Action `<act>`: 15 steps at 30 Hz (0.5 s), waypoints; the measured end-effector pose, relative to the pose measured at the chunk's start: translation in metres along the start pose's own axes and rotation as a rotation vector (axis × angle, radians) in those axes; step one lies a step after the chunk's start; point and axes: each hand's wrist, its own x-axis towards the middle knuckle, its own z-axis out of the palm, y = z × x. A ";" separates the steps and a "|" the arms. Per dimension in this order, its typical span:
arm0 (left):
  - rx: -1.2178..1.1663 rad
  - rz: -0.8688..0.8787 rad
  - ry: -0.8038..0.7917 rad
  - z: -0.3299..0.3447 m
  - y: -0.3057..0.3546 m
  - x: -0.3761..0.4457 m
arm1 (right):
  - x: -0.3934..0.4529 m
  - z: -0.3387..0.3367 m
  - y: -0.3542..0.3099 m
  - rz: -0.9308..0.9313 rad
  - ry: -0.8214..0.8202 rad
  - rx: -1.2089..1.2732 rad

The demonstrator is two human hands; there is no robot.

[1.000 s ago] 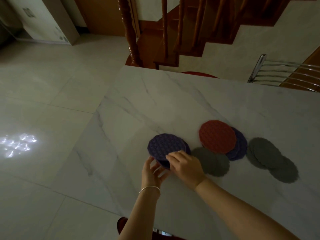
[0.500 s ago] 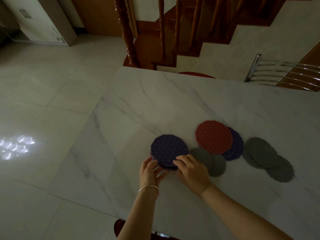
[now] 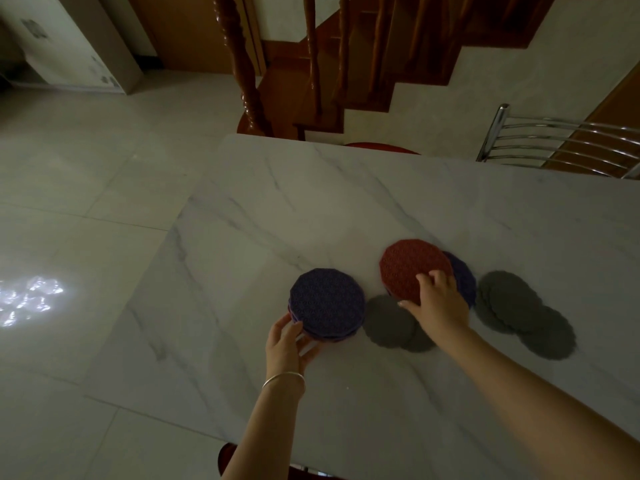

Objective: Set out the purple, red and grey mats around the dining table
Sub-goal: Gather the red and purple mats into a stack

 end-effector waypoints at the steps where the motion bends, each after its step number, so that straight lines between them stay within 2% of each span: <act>1: 0.002 -0.002 0.002 0.000 0.000 0.000 | 0.003 -0.001 0.001 -0.015 -0.014 -0.023; 6: 0.003 -0.002 0.014 0.001 0.000 0.002 | 0.008 -0.008 0.000 -0.211 -0.037 -0.267; 10: -0.009 -0.002 0.007 0.003 0.001 0.001 | 0.006 -0.025 -0.004 -0.341 -0.004 -0.252; 15: -0.010 -0.003 -0.011 0.004 0.004 -0.003 | 0.012 -0.046 -0.014 -0.118 0.225 0.103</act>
